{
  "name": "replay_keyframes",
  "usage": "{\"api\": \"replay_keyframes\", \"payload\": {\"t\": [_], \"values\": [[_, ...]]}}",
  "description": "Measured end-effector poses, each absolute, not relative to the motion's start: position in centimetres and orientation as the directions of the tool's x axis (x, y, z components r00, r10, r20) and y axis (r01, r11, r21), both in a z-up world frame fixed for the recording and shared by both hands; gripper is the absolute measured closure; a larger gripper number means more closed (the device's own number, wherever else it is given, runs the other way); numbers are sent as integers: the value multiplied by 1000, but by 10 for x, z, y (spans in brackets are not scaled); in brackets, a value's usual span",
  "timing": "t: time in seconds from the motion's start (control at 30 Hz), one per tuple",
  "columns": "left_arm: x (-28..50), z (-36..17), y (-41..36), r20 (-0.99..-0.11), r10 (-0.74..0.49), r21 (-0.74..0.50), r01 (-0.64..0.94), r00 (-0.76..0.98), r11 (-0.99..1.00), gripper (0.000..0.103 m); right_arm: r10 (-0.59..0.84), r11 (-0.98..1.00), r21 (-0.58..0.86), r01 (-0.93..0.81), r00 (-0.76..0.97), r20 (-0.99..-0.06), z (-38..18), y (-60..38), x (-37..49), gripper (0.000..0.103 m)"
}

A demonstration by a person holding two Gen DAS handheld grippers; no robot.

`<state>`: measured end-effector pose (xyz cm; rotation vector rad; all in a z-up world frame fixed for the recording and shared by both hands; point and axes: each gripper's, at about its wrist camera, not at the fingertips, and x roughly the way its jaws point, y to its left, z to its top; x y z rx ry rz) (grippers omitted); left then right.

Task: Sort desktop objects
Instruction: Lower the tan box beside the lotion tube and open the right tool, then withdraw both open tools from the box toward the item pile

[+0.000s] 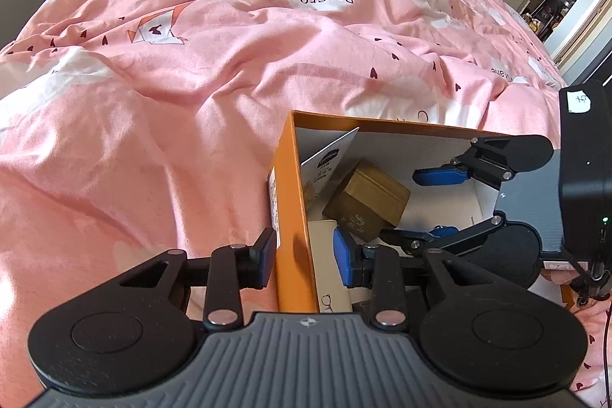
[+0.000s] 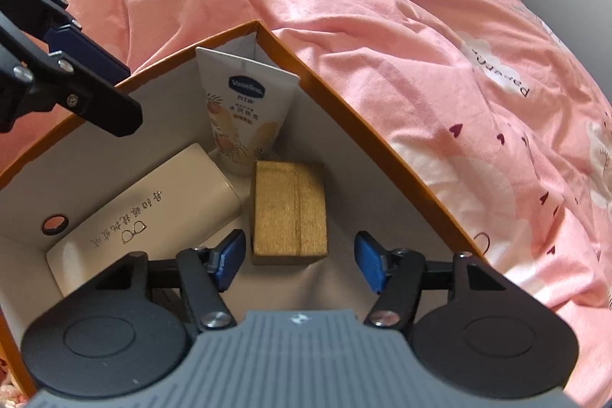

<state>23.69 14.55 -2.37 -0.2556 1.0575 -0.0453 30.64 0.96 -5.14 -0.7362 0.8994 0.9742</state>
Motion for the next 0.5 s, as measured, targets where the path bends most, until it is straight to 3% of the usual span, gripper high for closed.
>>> {"api": "replay_keyframes", "payload": {"t": [0.07, 0.2, 0.43, 0.5], "values": [[236, -24, 145, -856, -160, -230, -85, 492, 970, 66, 380, 412, -49, -910, 221, -898, -53, 4, 308, 43], [236, -27, 146, -860, -157, -230, -94, 486, 969, 66, 385, 442, -27, -896, 217, -897, -63, 3, 307, 70], [236, -30, 149, -864, -148, -223, -102, 481, 970, 66, 386, 405, -98, -909, 267, -883, -69, 8, 304, 74], [238, -31, 149, -864, -150, -224, -102, 480, 969, 66, 395, 353, -150, -924, 292, -871, -69, 11, 297, 83]]}}
